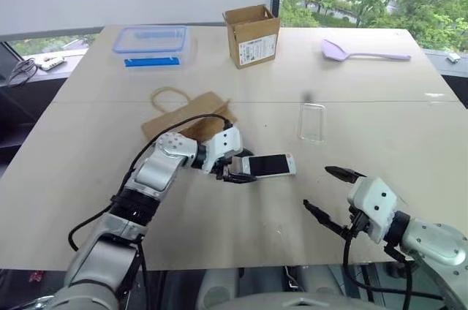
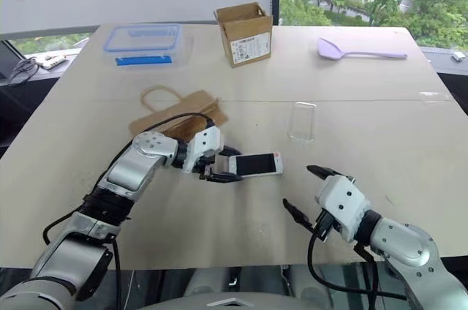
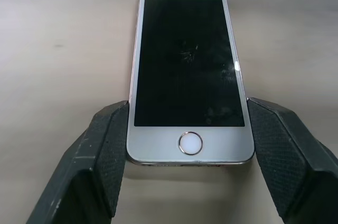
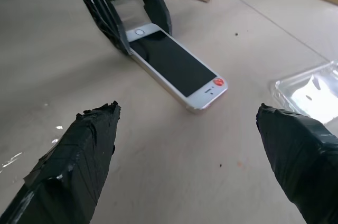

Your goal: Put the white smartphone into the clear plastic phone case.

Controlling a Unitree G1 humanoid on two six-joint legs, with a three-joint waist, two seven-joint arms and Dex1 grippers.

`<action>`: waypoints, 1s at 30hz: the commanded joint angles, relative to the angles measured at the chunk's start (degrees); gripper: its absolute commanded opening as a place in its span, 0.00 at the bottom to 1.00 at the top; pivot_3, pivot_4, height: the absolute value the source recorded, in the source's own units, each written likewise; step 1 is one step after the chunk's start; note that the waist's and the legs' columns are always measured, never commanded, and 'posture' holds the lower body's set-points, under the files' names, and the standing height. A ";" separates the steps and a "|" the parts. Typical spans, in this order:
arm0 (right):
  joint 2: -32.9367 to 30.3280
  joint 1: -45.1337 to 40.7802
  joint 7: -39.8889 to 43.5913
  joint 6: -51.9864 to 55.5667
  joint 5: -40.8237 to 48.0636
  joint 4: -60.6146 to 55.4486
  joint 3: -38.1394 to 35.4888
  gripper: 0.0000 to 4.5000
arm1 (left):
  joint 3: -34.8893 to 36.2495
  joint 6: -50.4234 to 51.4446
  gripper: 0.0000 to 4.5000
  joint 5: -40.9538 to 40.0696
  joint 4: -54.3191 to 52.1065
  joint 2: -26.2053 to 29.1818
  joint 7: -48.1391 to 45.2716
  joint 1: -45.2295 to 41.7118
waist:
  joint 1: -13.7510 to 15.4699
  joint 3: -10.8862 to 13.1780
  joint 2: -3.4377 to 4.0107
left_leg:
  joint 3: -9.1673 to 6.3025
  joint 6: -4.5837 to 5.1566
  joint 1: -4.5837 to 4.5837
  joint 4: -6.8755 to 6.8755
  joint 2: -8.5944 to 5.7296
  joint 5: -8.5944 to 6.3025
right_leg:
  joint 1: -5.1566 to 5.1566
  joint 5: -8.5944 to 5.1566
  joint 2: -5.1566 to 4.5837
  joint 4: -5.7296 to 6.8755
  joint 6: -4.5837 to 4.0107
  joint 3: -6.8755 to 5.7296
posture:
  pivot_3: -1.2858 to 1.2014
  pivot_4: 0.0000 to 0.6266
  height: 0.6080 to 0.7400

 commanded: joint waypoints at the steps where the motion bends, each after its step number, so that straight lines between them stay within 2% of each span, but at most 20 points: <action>1: 0.34 -0.02 -0.89 -0.19 -0.28 -2.80 -0.62 1.00 | -1.77 3.62 0.63 -0.38 -3.32 0.39 -1.82 0.97 | 0.03 0.00 0.00 | -0.01 0.00 0.00 0.00 0.00 0.00 | 0.00 0.00 0.00 0.00 0.00 -0.01 | 0.52 0.24 1.00; 6: 0.56 0.08 -1.10 -0.43 -0.07 -2.52 -0.84 1.00 | 0.04 9.28 0.63 -4.13 -9.67 1.80 -3.57 1.40 | 0.07 0.01 0.00 | 0.00 0.01 -0.02 0.01 0.00 0.00 | -0.01 0.00 0.00 -0.01 0.00 0.00 | 0.52 0.24 1.00; 9: 0.62 1.04 -0.92 -1.04 0.00 -2.29 -1.21 1.00 | 1.02 5.25 0.63 -5.51 -11.95 2.17 -5.45 2.71 | 0.02 0.03 0.01 | 0.01 0.00 -0.05 -0.01 0.01 -0.01 | -0.05 -0.01 0.00 -0.01 0.00 0.01 | 0.52 0.24 1.00; 13: 0.47 1.15 -0.44 -1.38 0.23 -1.80 -1.46 1.00 | 0.52 -1.72 0.63 -4.21 -9.27 1.10 -6.45 2.01 | 0.14 0.03 0.01 | 0.00 0.01 -0.05 0.00 0.02 0.00 | -0.06 -0.01 0.00 0.00 0.00 0.00 | 0.52 0.24 1.00; 16: 0.17 0.39 0.21 -1.45 0.73 -1.00 -1.96 1.00 | -1.86 -12.36 0.63 -1.31 -3.49 1.67 -11.53 -0.87 | 0.13 0.03 0.00 | 0.00 0.01 -0.05 0.05 0.02 0.00 | -0.06 -0.01 0.01 0.00 0.00 -0.01 | 0.52 0.24 1.00; 19: -0.22 -0.03 0.73 -2.05 0.27 -0.22 -1.92 1.00 | -4.19 -22.00 0.63 2.77 4.30 -0.82 -12.03 -5.10 | 0.23 0.04 0.00 | 0.00 0.01 -0.06 0.06 0.01 0.00 | -0.05 -0.01 0.02 -0.01 0.00 -0.03 | 0.52 0.24 1.00; 23: 0.04 -0.61 0.54 -1.78 0.29 -0.30 -1.76 1.00 | -4.92 -26.49 0.63 4.89 13.63 -5.24 -11.35 -9.90 | 0.21 0.04 -0.01 | 0.02 0.02 -0.12 0.08 0.00 -0.01 | -0.05 0.00 0.02 -0.04 0.00 0.00 | 0.52 0.24 1.00; 25: -0.26 -0.83 0.24 -1.18 -0.29 -0.25 -1.71 1.00 | -3.99 -25.94 0.86 4.01 14.99 -6.06 -12.12 -10.89 | -0.02 0.05 -0.02 | 0.02 0.05 -0.14 0.08 0.00 -0.03 | -0.06 0.00 0.03 -0.05 0.00 0.01 | 0.52 0.24 1.00; 26: -0.38 -1.23 -0.41 -0.62 -1.13 0.22 -1.80 1.00 | -2.95 -24.32 0.94 2.61 13.94 -6.01 -12.29 -10.69 | -0.23 0.05 -0.02 | 0.03 0.05 -0.14 0.07 0.00 -0.03 | -0.07 0.00 0.05 -0.04 0.00 0.04 | 0.52 0.24 1.00; 27: -0.39 -1.70 -0.92 -0.24 -1.78 0.75 -1.88 1.00 | -2.04 -22.90 0.99 1.45 12.82 -5.84 -12.32 -10.38 | -0.34 0.05 -0.02 | 0.03 0.06 -0.14 0.06 0.03 -0.03 | -0.08 0.00 0.08 -0.04 0.00 0.05 | 0.52 0.24 1.00; 30: 2.15 -5.55 -4.34 3.67 -1.66 2.99 -2.55 1.00 | 0.90 -16.35 0.99 -1.81 4.82 -1.96 -12.27 -6.23 | -0.97 0.06 -0.02 | 0.02 0.05 -0.09 0.06 0.12 -0.03 | -0.08 0.00 0.13 -0.01 0.00 0.04 | 0.52 0.24 1.00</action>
